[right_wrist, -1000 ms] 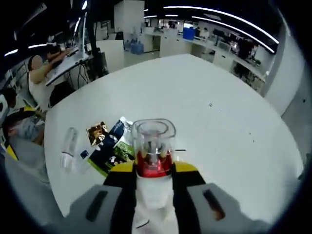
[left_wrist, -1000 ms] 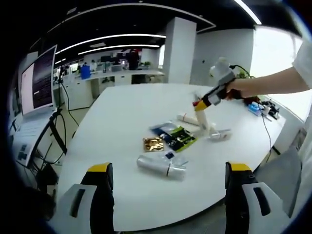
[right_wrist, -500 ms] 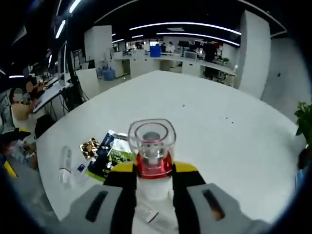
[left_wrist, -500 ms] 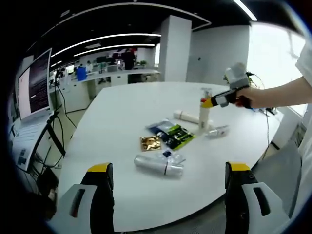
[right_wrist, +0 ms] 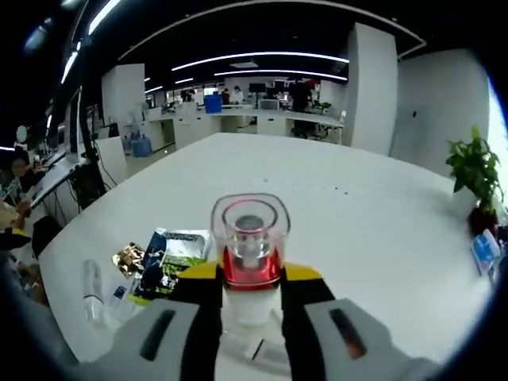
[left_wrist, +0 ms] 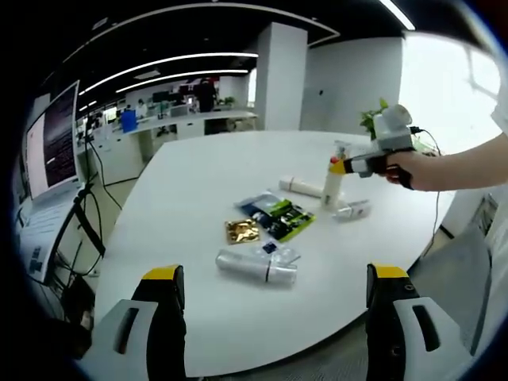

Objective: Arrange the skincare products in the storage area until every visible bottle or jar stands upright without overlapping.

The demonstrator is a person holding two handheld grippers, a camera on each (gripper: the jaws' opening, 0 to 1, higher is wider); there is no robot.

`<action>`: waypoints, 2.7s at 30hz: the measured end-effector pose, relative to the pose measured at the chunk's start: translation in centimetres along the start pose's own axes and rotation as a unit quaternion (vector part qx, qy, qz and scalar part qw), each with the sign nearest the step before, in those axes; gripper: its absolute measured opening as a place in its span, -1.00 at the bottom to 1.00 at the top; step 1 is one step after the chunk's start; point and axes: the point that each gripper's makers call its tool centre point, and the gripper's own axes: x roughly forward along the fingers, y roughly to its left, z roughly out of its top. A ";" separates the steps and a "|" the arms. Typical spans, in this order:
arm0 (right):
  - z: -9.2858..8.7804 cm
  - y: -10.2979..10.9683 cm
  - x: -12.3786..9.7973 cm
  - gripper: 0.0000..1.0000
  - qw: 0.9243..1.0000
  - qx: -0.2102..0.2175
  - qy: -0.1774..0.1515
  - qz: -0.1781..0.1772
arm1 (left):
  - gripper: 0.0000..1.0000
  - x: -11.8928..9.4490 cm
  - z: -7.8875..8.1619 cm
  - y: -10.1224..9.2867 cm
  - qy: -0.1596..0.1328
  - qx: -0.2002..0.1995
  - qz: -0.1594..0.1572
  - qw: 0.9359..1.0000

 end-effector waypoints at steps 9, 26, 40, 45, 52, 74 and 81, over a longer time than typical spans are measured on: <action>-0.1 -2.2 0.1 -0.44 0.999 -0.003 -0.003 -0.043 | 0.86 0.0 -0.1 -0.2 0.004 0.002 -0.001 1.000; -0.6 -6.8 -0.5 -0.44 0.993 0.037 -0.006 -0.116 | 0.86 0.1 -0.1 -0.2 0.008 0.003 0.000 1.000; -0.7 -6.8 -0.6 -0.44 0.992 0.046 -0.007 -0.120 | 0.86 0.1 -0.2 -0.1 0.008 0.004 -0.001 1.000; -0.7 -6.7 -0.6 -0.43 0.992 0.039 -0.006 -0.119 | 0.86 0.1 -0.1 -0.2 0.007 0.004 0.000 1.000; -1.0 -6.5 -0.7 -0.34 0.994 0.021 -0.003 -0.111 | 0.86 0.1 -0.1 -0.2 0.006 0.006 0.000 1.000; -4.2 -4.6 -3.7 0.27 0.998 0.038 0.020 -0.040 | 0.88 0.0 -0.1 -0.4 0.002 0.018 -0.006 1.000; -5.0 -3.9 -5.6 0.49 0.999 0.046 0.025 -0.014 | 0.88 0.0 -0.1 -0.6 0.002 0.022 -0.010 1.000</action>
